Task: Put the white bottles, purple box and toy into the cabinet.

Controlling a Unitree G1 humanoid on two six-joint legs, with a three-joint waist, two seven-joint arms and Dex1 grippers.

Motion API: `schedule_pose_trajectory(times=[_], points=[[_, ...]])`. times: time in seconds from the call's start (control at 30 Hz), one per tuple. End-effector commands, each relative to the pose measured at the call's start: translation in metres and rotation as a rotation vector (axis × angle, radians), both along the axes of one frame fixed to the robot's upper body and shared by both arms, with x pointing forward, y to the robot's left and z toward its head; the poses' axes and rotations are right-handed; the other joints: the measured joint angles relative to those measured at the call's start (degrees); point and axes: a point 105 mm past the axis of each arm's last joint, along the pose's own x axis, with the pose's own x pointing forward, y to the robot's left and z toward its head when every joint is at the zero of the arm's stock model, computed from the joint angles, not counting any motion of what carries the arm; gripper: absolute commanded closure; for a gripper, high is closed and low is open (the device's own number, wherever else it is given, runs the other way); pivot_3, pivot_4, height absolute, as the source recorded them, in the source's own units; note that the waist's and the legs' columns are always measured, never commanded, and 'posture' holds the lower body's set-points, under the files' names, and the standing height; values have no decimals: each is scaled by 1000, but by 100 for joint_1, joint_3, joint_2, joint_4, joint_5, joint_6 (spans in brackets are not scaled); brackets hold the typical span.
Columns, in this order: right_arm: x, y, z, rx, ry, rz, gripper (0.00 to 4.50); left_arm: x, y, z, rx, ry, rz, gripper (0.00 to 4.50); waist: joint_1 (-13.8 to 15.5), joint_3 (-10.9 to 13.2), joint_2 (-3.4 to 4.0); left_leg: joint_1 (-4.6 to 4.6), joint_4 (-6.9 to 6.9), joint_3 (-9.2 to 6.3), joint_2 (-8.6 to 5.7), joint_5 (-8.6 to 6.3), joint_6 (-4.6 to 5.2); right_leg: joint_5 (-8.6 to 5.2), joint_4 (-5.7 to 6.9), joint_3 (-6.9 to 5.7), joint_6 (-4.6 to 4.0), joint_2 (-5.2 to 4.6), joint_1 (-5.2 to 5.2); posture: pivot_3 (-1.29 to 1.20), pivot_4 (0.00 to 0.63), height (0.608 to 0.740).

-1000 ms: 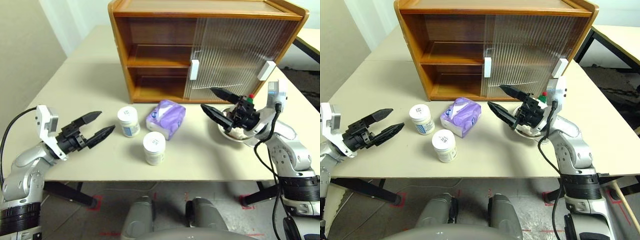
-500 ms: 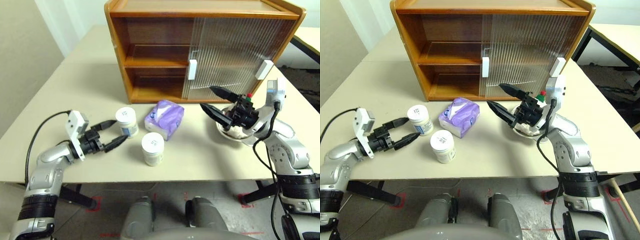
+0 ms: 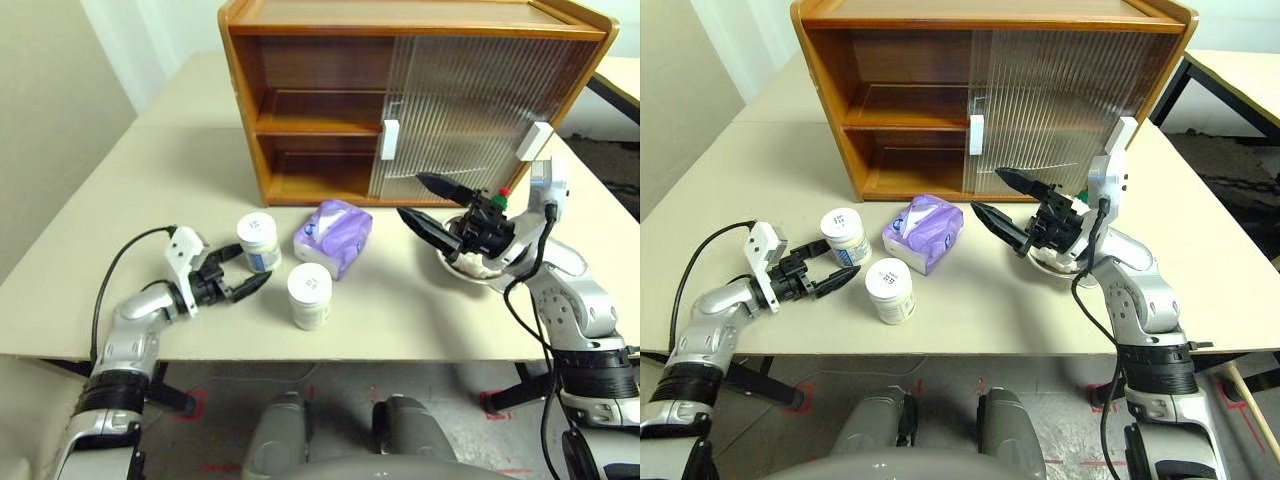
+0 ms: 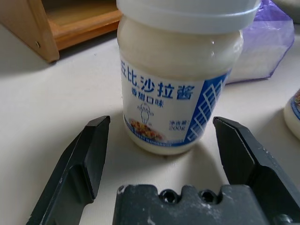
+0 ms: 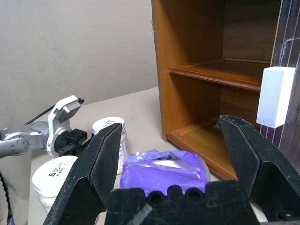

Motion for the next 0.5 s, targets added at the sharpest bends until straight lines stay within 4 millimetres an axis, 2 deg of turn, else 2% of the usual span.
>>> schedule_pose_trajectory(times=[0.03, 0.2, 0.3, 0.37, 0.4, 0.5], points=[[-2, 0, 1, -10, -4, 1, 0, 2, -13, -12, -7, 26, -13, 31, -2, 0, 0, 0, 0, 0, 0, 0, 0, 1, 0, 0, 1, 0, 0, 35, 4, 740], [-2, 2, 1, -12, -4, 4, 0, 4, -18, -18, 4, 41, -28, 31, 0, -6, 9, 0, 1, 2, -1, 0, 0, 1, 0, -4, 2, -1, 4, 30, 2, 740], [-2, 2, 1, -12, -4, 3, 0, 5, -20, -17, -16, 44, -27, 569, -3, -15, 24, 0, 1, 3, -1, 0, 0, 1, -1, -4, 3, -1, 5, 30, 1, 740], [-2, 2, 0, -13, -3, 3, 0, 4, -20, -17, -22, 51, -31, 1284, -3, -21, 32, 0, 1, 4, -1, 0, 0, 1, -2, -4, 3, -1, 6, 29, 1, 740], [-2, 2, 0, -13, -4, 2, 0, 4, -20, -17, -22, 52, -33, 1459, -3, -22, 35, 0, 1, 4, -1, 0, 0, 1, -2, -4, 3, 0, 6, 29, 1, 740], [-1, 1, 0, -15, -5, 0, 0, 7, -18, -11, -32, 36, -17, 1459, -5, -25, 38, 1, 1, 4, -1, 0, 0, 1, -2, -5, 3, 0, 6, 30, 3, 740]])
